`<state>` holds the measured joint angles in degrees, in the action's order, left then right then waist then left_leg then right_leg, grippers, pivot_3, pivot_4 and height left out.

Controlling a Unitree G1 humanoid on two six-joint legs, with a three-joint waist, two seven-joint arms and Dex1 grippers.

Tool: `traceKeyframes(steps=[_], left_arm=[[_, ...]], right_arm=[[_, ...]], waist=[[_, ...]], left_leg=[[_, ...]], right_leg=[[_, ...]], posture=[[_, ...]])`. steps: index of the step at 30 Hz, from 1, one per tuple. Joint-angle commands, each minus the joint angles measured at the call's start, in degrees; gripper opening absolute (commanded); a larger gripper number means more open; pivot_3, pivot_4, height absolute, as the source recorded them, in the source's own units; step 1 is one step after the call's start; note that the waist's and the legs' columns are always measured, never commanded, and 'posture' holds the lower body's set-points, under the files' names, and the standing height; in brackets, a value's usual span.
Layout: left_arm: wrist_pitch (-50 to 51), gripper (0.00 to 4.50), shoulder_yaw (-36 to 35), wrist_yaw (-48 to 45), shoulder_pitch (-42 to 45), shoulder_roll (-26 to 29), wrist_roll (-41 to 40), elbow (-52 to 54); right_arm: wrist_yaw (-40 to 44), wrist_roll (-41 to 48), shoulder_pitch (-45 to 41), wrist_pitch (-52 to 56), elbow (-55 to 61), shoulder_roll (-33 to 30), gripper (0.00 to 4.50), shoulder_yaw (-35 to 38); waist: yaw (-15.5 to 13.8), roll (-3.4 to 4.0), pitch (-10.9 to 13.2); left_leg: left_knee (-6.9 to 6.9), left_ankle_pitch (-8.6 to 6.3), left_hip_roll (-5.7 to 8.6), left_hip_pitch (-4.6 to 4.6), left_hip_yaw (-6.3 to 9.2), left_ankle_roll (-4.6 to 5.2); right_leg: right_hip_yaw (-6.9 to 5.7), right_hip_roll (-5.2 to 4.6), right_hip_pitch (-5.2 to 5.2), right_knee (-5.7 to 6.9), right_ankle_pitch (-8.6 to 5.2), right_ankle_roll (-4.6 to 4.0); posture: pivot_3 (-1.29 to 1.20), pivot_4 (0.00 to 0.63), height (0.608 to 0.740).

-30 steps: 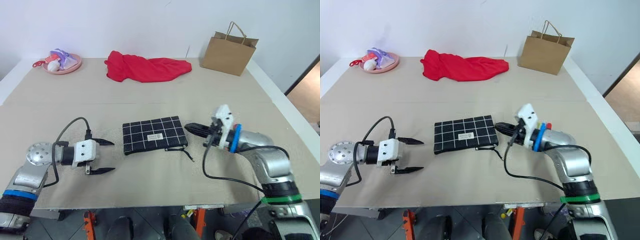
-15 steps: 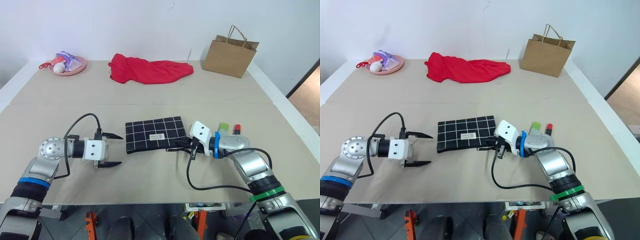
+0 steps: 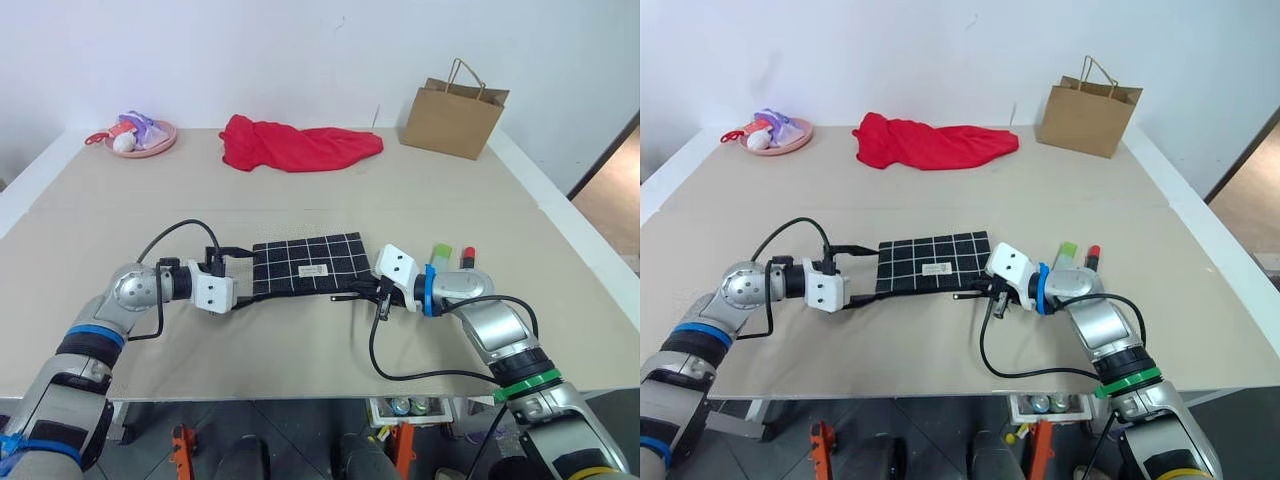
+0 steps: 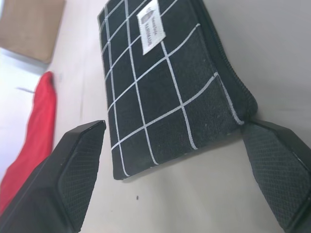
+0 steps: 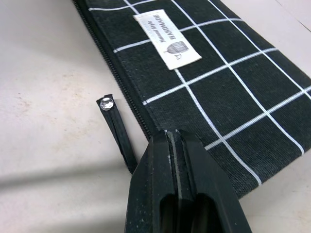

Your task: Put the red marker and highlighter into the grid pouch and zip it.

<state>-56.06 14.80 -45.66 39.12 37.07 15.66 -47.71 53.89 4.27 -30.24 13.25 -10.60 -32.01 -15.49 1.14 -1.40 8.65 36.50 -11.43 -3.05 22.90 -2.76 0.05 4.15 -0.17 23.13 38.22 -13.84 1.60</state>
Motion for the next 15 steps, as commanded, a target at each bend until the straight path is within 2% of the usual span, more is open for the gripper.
traceKeyframes(steps=[1,15], left_arm=[[-1.23,4.5,2.73,1.32,0.97,-1.37,3.24,-3.74],[-3.73,4.5,4.99,-9.1,0.7,-3.25,-5.39,-2.69]], right_arm=[[1.11,0.23,-0.39,0.17,-0.44,0.41,0.07,0.57],[1.91,-0.11,-0.81,0.41,-0.57,1.11,0.07,1.26]], waist=[[0.0,0.0,0.0],[0.12,-0.06,-0.04]], left_leg=[[0.0,0.02,-0.01,0.0,-0.07,-0.01],[-0.12,-0.13,-0.01,0.18,-0.17,-0.16]], right_leg=[[0.01,-0.03,0.0,0.0,0.01,0.0],[0.08,-0.03,0.18,-0.02,-0.16,0.53]], posture=[[0.0,0.15,0.74],[0.0,0.15,0.74]])
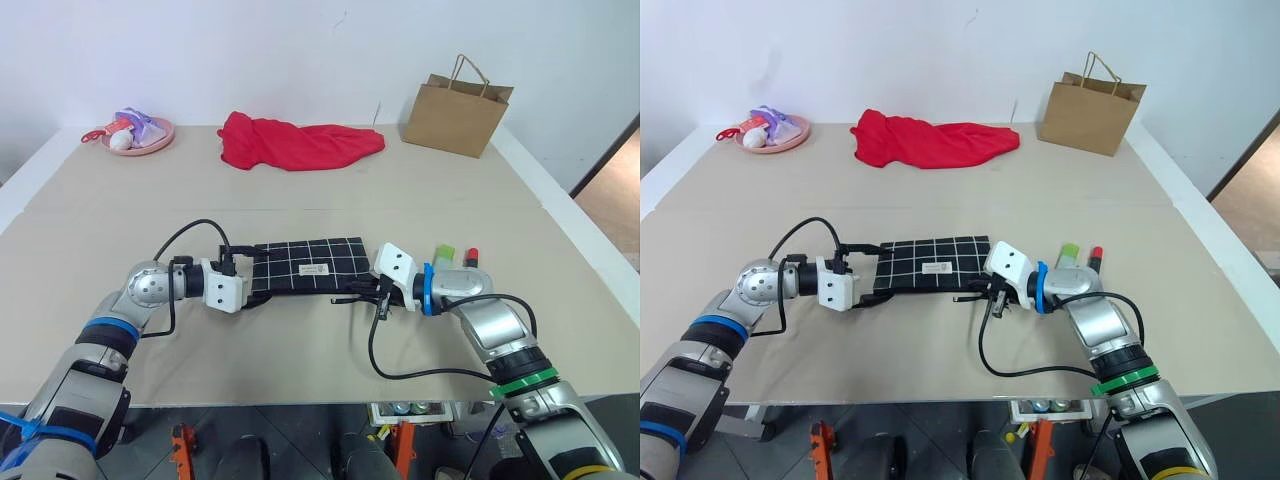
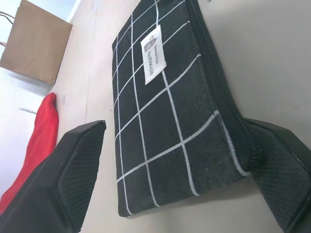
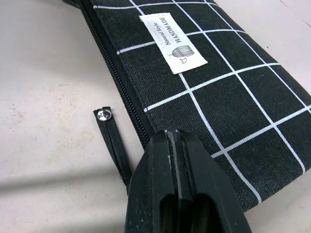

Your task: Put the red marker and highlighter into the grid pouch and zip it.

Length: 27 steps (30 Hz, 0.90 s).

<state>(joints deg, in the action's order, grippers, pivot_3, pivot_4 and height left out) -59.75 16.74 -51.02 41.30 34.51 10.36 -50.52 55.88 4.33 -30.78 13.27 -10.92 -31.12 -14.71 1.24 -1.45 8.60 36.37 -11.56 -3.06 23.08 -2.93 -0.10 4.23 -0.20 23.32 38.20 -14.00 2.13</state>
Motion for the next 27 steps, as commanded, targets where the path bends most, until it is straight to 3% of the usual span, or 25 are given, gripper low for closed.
traceKeyframes(steps=[1,2,6,7,10,11,13,18,21,23,24,27], left_arm=[[0.07,4.25,2.97,-4.1,-1.53,-0.7,-0.41,0.22],[0.22,4.0,2.9,-4.52,-1.58,-0.72,-0.85,0.31],[-0.03,2.26,3.11,-6.51,-1.72,-0.66,-2.67,1.76],[0.19,1.55,3.37,-7.64,-1.93,-0.84,-4.02,3.32],[0.66,0.87,3.91,-9.2,-2.31,-1.24,-5.83,5.86],[0.71,0.41,3.97,-9.3,-2.36,-1.26,-5.9,6.05],[1.34,0.08,4.24,-10.21,-2.92,-1.24,-6.76,7.51],[6.68,0.08,4.07,-12.89,-5.65,-0.34,-10.13,12.93],[12.54,0.0,2.71,-13.9,-7.54,-0.06,-13.29,16.67],[15.24,0.0,1.5,-13.54,-8.46,0.41,-14.13,17.56],[15.63,0.0,1.11,-12.95,-8.74,0.76,-13.5,17.51],[14.56,0.0,0.0,-9.65,-8.85,1.52,-10.44,16.27]], right_arm=[[-0.03,-0.17,-0.24,0.48,-0.14,0.23,0.02,0.53],[0.03,-0.16,-0.21,0.54,-0.05,0.22,0.0,0.56],[0.23,-0.18,-0.09,0.67,0.03,0.09,0.0,0.61],[0.29,-0.21,-0.13,0.65,-0.09,0.06,0.0,0.62],[0.34,-0.35,-0.33,0.52,-0.54,0.16,0.0,0.51],[0.34,-0.39,-0.37,0.49,-0.61,0.2,0.0,0.47],[0.35,-0.47,-0.6,0.39,-0.95,0.39,0.0,0.35],[-1.72,-0.66,-1.87,0.12,-2.63,1.81,0.0,1.2],[-2.35,2.15,-3.13,2.08,-2.98,3.25,0.81,3.73],[-1.81,3.69,-3.92,1.95,-3.0,3.39,1.63,5.19],[-1.72,3.72,-4.27,1.91,-3.5,3.36,2.11,5.46],[-1.21,3.8,-4.25,2.12,-3.81,3.3,2.92,5.48]], waist=[[0.03,0.0,0.0],[0.04,0.0,0.0],[0.08,-0.01,0.01],[0.09,-0.01,0.01],[0.09,-0.02,0.02],[0.1,-0.01,0.02],[0.1,-0.03,0.02],[0.21,-0.03,0.02],[0.44,-0.04,0.03],[0.61,-0.04,0.08],[0.62,-0.04,0.09],[0.64,-0.05,0.1]], left_leg=[[0.0,-0.01,0.0,0.0,0.0,-0.01],[0.0,-0.02,0.0,0.01,0.0,-0.02],[0.0,-0.03,0.01,0.04,0.0,-0.03],[0.0,-0.03,0.01,0.05,0.0,-0.03],[0.0,-0.03,0.0,0.07,0.01,-0.03],[0.0,-0.03,0.0,0.08,0.01,-0.03],[0.0,-0.03,0.0,0.11,0.01,-0.03],[0.0,-0.03,-0.01,0.11,0.01,-0.03],[0.0,-0.03,-0.04,0.11,0.01,-0.03],[0.0,-0.03,-0.1,0.11,0.01,-0.03],[-0.01,-0.03,-0.12,0.16,0.01,-0.03],[-0.05,-0.04,-0.13,0.22,0.02,-0.02]], right_leg=[[0.0,0.0,0.0,0.0,-0.02,0.01],[0.01,0.0,0.0,0.0,-0.03,0.02],[0.01,-0.01,0.01,-0.01,-0.04,0.03],[0.01,-0.01,0.03,-0.01,-0.05,0.02],[0.01,-0.01,0.04,-0.01,-0.09,-0.06],[0.01,-0.01,0.05,-0.01,-0.1,-0.07],[0.01,-0.01,0.06,-0.01,-0.13,-0.13],[0.02,0.0,0.09,-0.02,-0.14,-0.14],[0.02,0.02,0.1,-0.01,-0.13,-0.14],[0.01,0.07,0.13,-0.01,-0.09,-0.22],[0.0,0.09,0.17,-0.01,-0.09,-0.19],[0.01,0.12,0.25,-0.01,-0.06,-0.11]], posture=[[0.0,0.15,0.74],[0.0,0.15,0.74],[0.0,0.15,0.74],[0.0,0.15,0.74],[0.0,0.15,0.74],[0.0,0.15,0.74],[0.0,0.15,0.74],[0.0,0.15,0.74],[0.0,0.15,0.74],[0.0,0.15,0.74],[0.0,0.15,0.74],[0.0,0.15,0.74]])
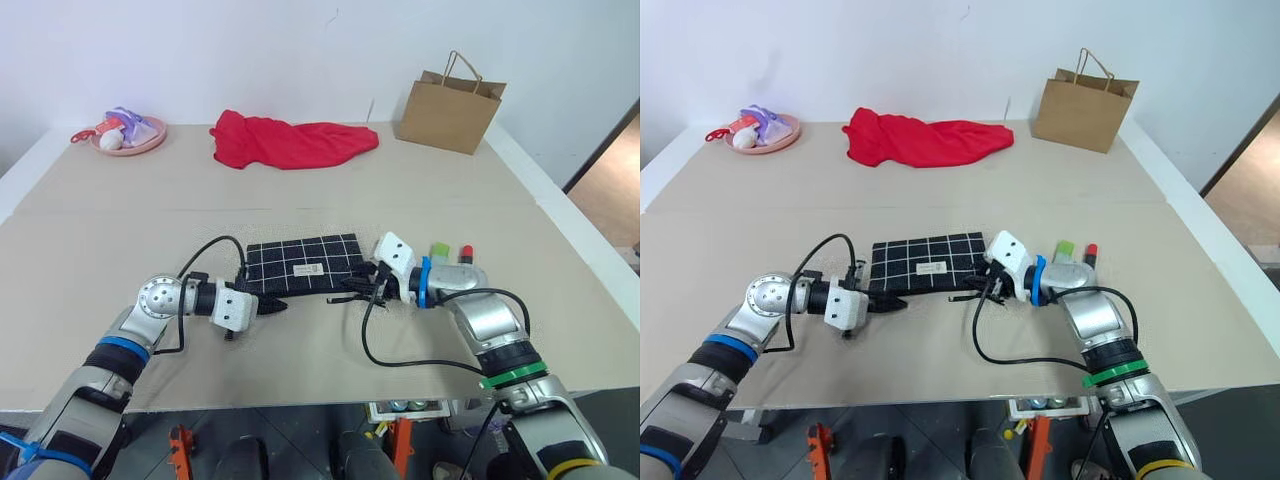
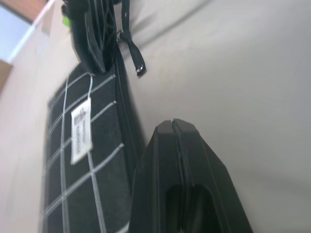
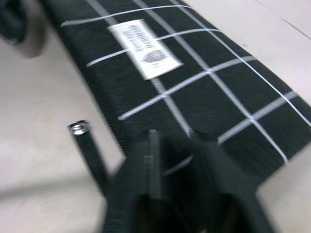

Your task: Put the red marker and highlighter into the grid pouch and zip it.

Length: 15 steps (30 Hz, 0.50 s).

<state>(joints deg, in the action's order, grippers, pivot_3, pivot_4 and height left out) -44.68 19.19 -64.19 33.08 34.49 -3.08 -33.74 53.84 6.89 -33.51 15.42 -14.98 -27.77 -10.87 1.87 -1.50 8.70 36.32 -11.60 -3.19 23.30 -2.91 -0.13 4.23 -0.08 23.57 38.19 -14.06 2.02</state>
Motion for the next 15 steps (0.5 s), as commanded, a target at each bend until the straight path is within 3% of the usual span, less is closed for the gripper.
traceKeyframes(steps=[1,4,10,15], left_arm=[[-0.51,0.0,-3.0,4.84,-0.38,1.43,3.45,-0.96],[-0.04,0.0,-4.3,7.99,0.36,1.0,4.64,-2.29],[1.16,0.0,-6.58,9.11,0.54,0.78,2.75,-3.41],[5.1,0.0,-9.01,4.66,-1.35,0.96,-4.65,0.44]], right_arm=[[1.22,1.2,-1.21,-0.21,0.58,-0.17,3.1,1.35],[1.85,0.99,-0.63,-0.25,1.12,-0.37,4.37,0.82],[2.36,1.38,-0.14,-0.52,1.98,-0.1,4.45,1.38],[1.16,1.24,-0.95,-0.84,1.26,0.28,4.45,2.07]], waist=[[0.01,0.0,0.0],[-0.07,0.02,0.01],[-0.06,0.02,0.02],[-0.05,-0.03,0.05]], left_leg=[[-0.03,0.0,0.0,0.01,0.0,0.0],[-0.11,0.0,-0.07,0.0,0.06,0.01],[-0.11,0.0,-0.13,0.0,0.02,0.01],[-0.11,0.0,-0.17,0.16,-0.01,0.01]], right_leg=[[0.0,0.0,0.01,0.0,0.0,0.0],[-0.02,0.1,0.03,0.0,-0.04,-0.06],[-0.02,0.15,0.05,0.0,0.0,-0.11],[-0.01,0.17,0.24,0.01,0.02,-0.13]], posture=[[0.0,0.15,0.74],[0.0,0.15,0.74],[0.0,0.15,0.74],[0.0,0.15,0.74]])
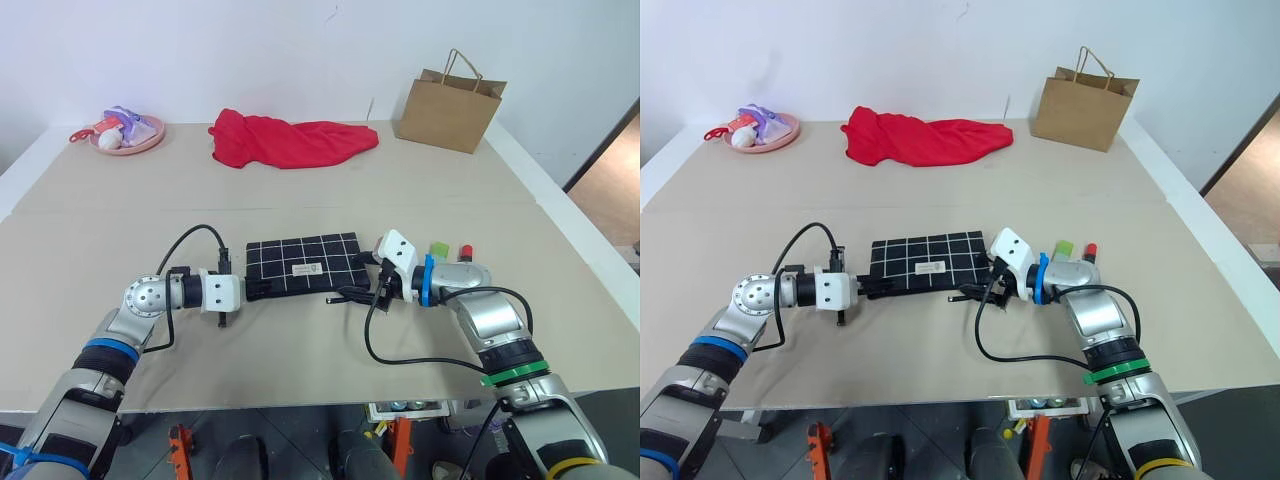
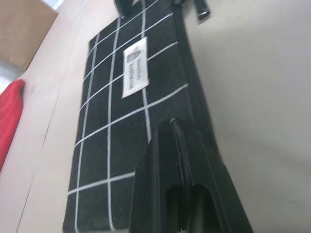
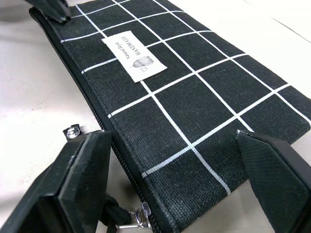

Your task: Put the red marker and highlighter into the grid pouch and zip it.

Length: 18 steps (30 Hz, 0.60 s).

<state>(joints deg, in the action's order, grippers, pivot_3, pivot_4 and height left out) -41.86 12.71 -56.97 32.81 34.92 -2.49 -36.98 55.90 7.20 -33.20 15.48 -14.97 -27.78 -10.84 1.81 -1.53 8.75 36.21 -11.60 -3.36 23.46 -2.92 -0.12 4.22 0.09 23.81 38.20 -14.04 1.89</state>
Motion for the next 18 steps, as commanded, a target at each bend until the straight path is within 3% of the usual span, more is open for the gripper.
traceKeyframes(steps=[1,7,8,9,11,15,16,18], left_arm=[[3.35,0.0,-2.96,-3.56,-1.57,0.62,-6.53,4.49],[12.49,0.0,-5.72,-8.95,-4.42,1.79,-13.32,9.56],[13.39,0.0,-6.07,-9.31,-4.62,2.0,-13.83,9.99],[14.73,0.0,-6.52,-9.83,-4.86,2.26,-14.34,10.61],[17.25,0.0,-7.38,-10.97,-5.53,2.87,-15.33,11.94],[18.99,0.0,-8.18,-12.12,-6.41,3.59,-14.94,13.71],[19.06,0.0,-8.27,-12.33,-6.63,3.86,-14.6,14.11],[18.87,0.0,-8.33,-12.82,-7.13,4.41,-14.0,14.8]], right_arm=[[-1.28,1.5,-1.64,-0.67,1.06,0.68,4.45,2.66],[-0.12,8.63,-2.4,2.78,3.97,2.23,4.45,7.13],[0.09,9.25,-2.49,3.17,4.14,2.23,4.07,7.46],[0.45,9.85,-2.49,3.55,4.4,2.09,3.96,7.67],[1.44,10.89,-2.11,3.9,5.25,1.76,3.35,7.98],[2.19,11.62,-1.63,4.0,6.05,1.58,1.5,7.98],[2.28,11.6,-1.48,3.93,6.14,1.56,1.23,7.81],[2.2,10.81,-1.16,3.58,5.98,1.44,0.12,6.98]], waist=[[0.04,0.0,0.0],[-0.04,0.0,0.01],[-0.03,0.0,0.01],[-0.03,-0.01,0.01],[-0.02,-0.01,0.02],[-0.01,-0.01,0.02],[0.01,-0.01,0.02],[0.01,-0.01,0.02]], left_leg=[[-0.01,0.0,0.0,0.08,-0.01,0.0],[0.0,0.0,-0.05,0.64,0.08,-0.01],[-0.01,0.0,-0.05,0.67,0.09,0.0],[0.0,-0.01,-0.05,0.68,0.08,0.0],[0.0,-0.01,-0.05,0.69,0.09,0.0],[0.03,-0.01,-0.06,0.68,0.09,0.0],[0.04,-0.01,-0.06,0.68,0.09,0.0],[0.05,-0.01,-0.07,0.69,0.08,0.0]], right_leg=[[0.01,0.0,0.07,0.0,0.0,0.0],[-0.03,0.1,0.55,0.02,0.18,-0.31],[-0.04,0.1,0.56,0.02,0.17,-0.32],[-0.04,0.09,0.57,0.01,0.16,-0.32],[-0.04,0.09,0.57,0.01,0.16,-0.32],[-0.05,0.1,0.57,0.01,0.13,-0.26],[-0.05,0.1,0.57,0.01,0.13,-0.25],[-0.04,0.11,0.57,0.01,0.11,-0.21]], posture=[[0.0,0.15,0.74],[0.0,0.15,0.74],[0.0,0.15,0.74],[0.0,0.15,0.74],[0.0,0.15,0.74],[0.0,0.15,0.74],[0.0,0.15,0.74],[0.0,0.15,0.74]])
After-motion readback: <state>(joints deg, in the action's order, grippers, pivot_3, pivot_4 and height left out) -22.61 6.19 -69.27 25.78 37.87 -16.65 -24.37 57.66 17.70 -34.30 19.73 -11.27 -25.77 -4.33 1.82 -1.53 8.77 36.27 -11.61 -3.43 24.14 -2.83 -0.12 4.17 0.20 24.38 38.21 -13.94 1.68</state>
